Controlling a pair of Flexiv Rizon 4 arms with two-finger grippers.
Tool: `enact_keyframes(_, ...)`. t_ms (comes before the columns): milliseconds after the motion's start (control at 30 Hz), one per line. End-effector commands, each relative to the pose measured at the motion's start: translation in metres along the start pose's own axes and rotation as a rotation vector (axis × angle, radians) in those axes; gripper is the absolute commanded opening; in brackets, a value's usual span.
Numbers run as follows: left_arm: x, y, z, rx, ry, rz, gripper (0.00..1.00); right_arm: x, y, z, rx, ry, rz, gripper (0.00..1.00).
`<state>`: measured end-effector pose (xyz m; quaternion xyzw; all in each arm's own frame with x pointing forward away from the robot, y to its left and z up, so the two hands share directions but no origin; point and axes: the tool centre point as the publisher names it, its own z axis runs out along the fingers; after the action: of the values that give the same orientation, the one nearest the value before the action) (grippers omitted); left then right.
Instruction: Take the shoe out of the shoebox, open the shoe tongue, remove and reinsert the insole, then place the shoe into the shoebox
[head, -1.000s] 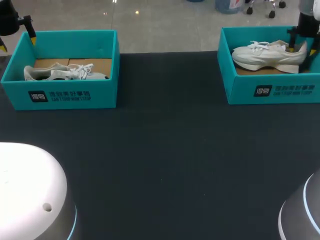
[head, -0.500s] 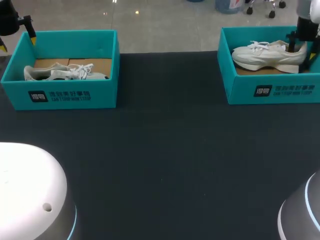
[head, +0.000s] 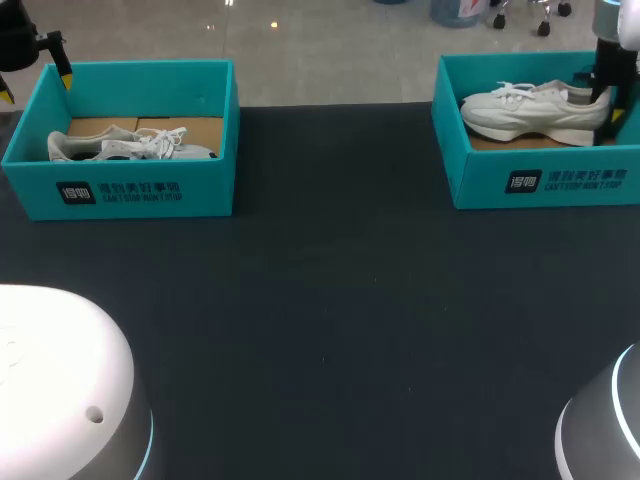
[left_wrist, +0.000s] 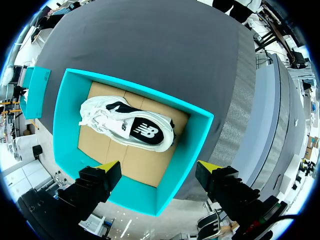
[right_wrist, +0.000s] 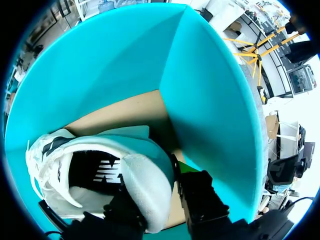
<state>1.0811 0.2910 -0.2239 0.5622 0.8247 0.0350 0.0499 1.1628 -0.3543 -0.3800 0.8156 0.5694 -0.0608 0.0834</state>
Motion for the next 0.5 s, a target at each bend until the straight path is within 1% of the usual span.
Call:
enact_keyframes(33, 0.000, 0.000, 0.000, 0.000, 0.002, 0.002, 1.00, 0.007, 0.009, 0.002, 0.062, -0.021, 0.009, 0.02)
enact_keyframes(67, 0.000, 0.000, 0.000, 0.000, 0.002, 0.002, 1.00, 0.007, 0.009, 0.002, 0.062, -0.022, 0.012, 0.00)
enact_keyframes(233, 0.000, 0.000, 0.000, 0.000, 0.002, 0.002, 1.00, 0.003, 0.008, 0.001, 0.056, -0.035, 0.026, 0.00)
enact_keyframes(400, 0.000, 0.000, 0.000, 0.000, 0.002, 0.002, 1.00, -0.007, 0.008, -0.010, 0.050, -0.034, 0.037, 0.00)
enact_keyframes(500, 0.000, 0.000, 0.000, 0.000, 0.002, 0.002, 1.00, -0.012, 0.007, -0.021, 0.036, -0.016, 0.036, 0.00)
